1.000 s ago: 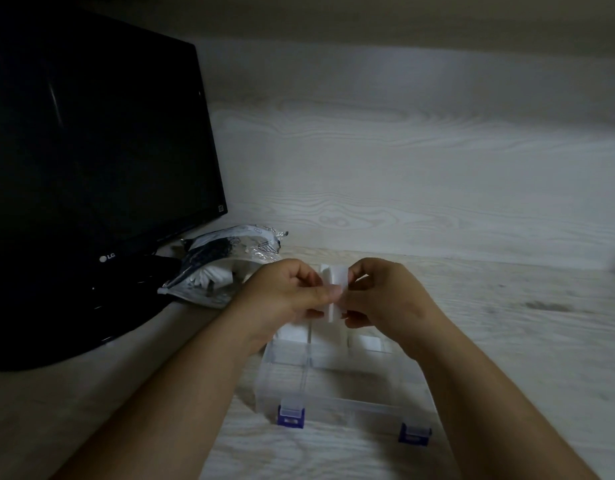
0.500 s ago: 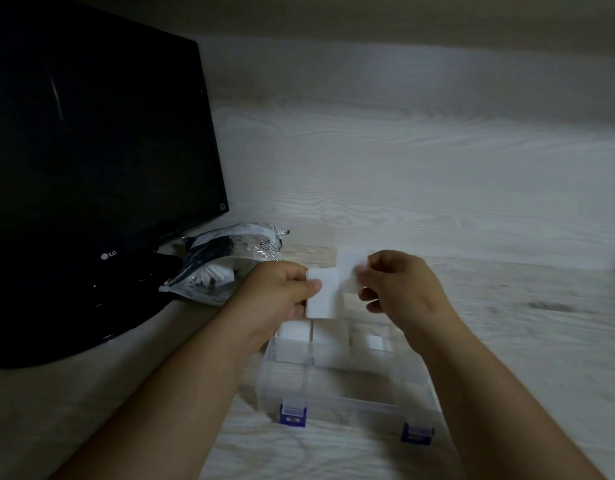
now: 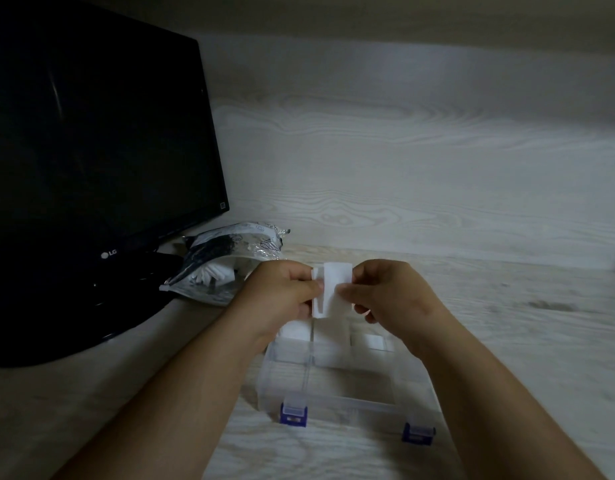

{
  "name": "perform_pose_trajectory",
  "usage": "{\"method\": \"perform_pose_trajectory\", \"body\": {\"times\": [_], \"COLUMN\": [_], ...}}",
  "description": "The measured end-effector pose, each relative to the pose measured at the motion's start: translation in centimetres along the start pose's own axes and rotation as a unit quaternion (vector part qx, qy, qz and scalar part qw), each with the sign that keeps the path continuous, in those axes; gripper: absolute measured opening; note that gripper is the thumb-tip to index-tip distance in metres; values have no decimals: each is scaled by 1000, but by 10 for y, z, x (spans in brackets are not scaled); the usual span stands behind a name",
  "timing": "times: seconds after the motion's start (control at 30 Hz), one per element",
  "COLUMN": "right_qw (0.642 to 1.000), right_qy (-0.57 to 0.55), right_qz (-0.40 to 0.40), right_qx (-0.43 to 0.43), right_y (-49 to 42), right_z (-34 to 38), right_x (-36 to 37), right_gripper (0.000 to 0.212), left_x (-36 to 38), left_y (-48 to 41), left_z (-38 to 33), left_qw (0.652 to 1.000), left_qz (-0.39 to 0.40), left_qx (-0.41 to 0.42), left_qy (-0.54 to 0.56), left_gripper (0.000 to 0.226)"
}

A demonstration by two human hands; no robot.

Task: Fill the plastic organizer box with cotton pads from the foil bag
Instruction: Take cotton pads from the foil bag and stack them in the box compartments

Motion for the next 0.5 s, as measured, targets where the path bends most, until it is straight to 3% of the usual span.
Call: {"method": "perform_pose_trajectory", "body": {"times": [0.13,0.5], "right_qw": [999,999], "right_qy": [-13,-26], "right_qz": [-31,-43], "right_qx": [16,17], "right_y": [-3,-5], "right_z": [-1,-3], "right_x": [-4,-3], "right_gripper": [8,7], "left_x": [-1,-1], "left_y": [0,5], "left_z": [-4,-6], "left_qw": [998,1000], "left_qz": [-27,20], "left_qx": [-30,7], "left_qy": [46,2], "left_gripper": [21,25]}}
Point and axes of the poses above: each hand's wrist, its own y-axis away from the middle knuckle, its own x-axis out of the palm, z = x × y, the point moved 3 cm from there along -y, towards the middle knuckle, and after that the axes turned 15 degrees about -z, right-handed, at the moved point
